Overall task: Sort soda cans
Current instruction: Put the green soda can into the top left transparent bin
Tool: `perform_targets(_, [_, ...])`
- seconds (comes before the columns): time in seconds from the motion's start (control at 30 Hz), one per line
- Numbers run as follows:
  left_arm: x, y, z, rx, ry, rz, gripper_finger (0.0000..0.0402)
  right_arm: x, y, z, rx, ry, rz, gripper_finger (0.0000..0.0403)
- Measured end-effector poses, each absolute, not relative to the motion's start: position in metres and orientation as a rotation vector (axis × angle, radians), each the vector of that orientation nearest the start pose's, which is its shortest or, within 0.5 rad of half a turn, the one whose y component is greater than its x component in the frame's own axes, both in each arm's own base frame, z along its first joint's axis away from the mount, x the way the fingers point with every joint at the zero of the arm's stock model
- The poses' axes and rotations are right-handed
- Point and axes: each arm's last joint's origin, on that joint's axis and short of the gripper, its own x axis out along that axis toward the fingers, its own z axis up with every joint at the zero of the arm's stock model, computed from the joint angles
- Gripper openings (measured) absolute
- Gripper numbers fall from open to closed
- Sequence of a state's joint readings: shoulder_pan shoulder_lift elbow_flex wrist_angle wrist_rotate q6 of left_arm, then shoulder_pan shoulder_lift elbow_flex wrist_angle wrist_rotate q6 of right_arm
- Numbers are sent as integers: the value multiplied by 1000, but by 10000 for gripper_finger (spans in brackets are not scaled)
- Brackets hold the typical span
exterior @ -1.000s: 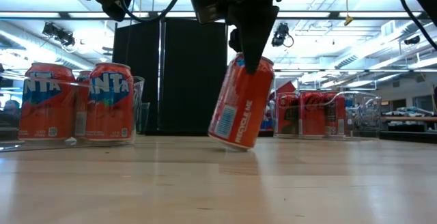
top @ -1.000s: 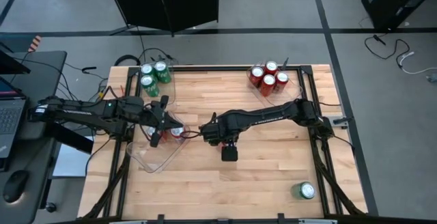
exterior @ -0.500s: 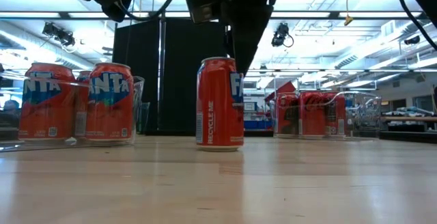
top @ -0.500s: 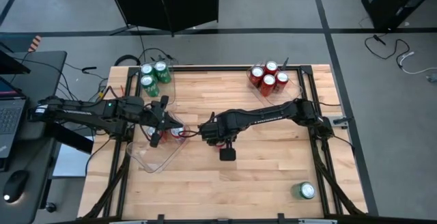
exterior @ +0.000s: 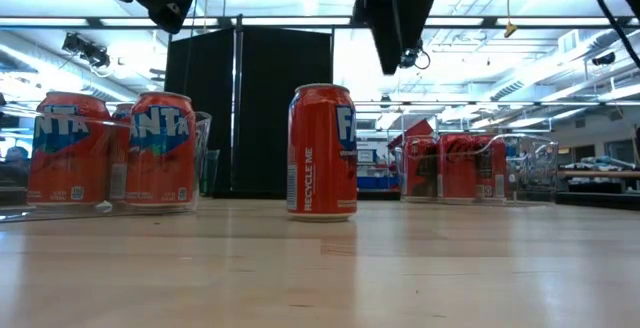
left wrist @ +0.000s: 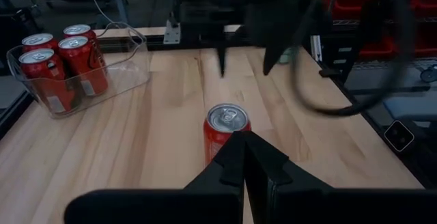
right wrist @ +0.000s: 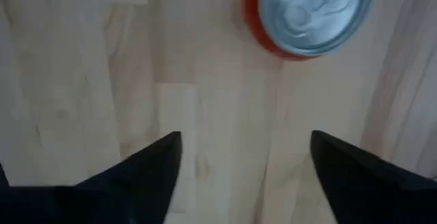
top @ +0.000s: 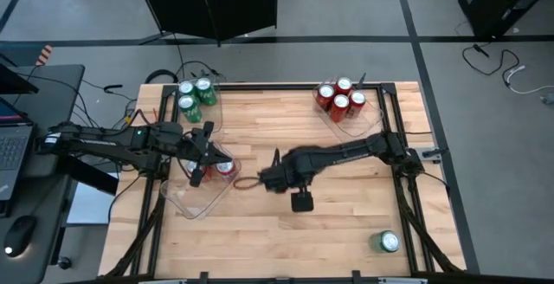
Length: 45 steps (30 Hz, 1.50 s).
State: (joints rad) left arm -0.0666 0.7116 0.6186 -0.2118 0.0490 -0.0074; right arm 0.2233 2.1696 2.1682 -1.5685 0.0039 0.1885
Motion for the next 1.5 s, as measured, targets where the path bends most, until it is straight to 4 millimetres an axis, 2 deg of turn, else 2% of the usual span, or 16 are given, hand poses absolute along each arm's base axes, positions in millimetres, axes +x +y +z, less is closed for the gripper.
perform_targets(0.13, [161, -12, 282, -11, 324, -125, 7, 387, 118, 291, -29, 1565, 15, 209])
perform_targets(0.33, [161, -13, 282, -10, 326, -130, 7, 352, 146, 293, 21, 1593, -90, 28])
perform_targets(0.4, [161, -13, 282, -10, 325, -130, 7, 339, 152, 297, 64, 1591, -138, 13])
perform_targets(0.53, [161, -13, 282, -11, 325, -130, 7, 310, 168, 302, 174, 1596, -242, 21])
perform_targets(0.63, [161, -13, 282, -11, 325, -130, 7, 287, 181, 303, 306, 1630, -313, 7])
perform_targets(0.7, [161, -13, 282, -11, 325, -130, 7, 273, 190, 300, 400, 1671, -388, 3])
perform_targets(0.8, [161, -13, 282, -11, 325, -130, 7, 258, 199, 289, 523, 1785, -487, 16])
perform_targets(0.87, [161, -13, 282, -11, 324, -130, 7, 253, 203, 284, 600, 1869, -520, 32])
perform_targets(1.07, [161, -13, 282, -19, 324, -128, 7, 232, 224, 280, 593, 1970, -497, 110])
perform_targets(1.27, [161, -13, 282, -39, 327, -125, 7, 213, 236, 288, 596, 1966, -513, 194])
perform_targets(1.37, [161, -13, 282, -42, 327, -124, 7, 205, 241, 290, 574, 1964, -495, 220])
perform_targets(1.5, [161, -13, 282, -54, 328, -122, 7, 203, 248, 289, 557, 1922, -456, 233])
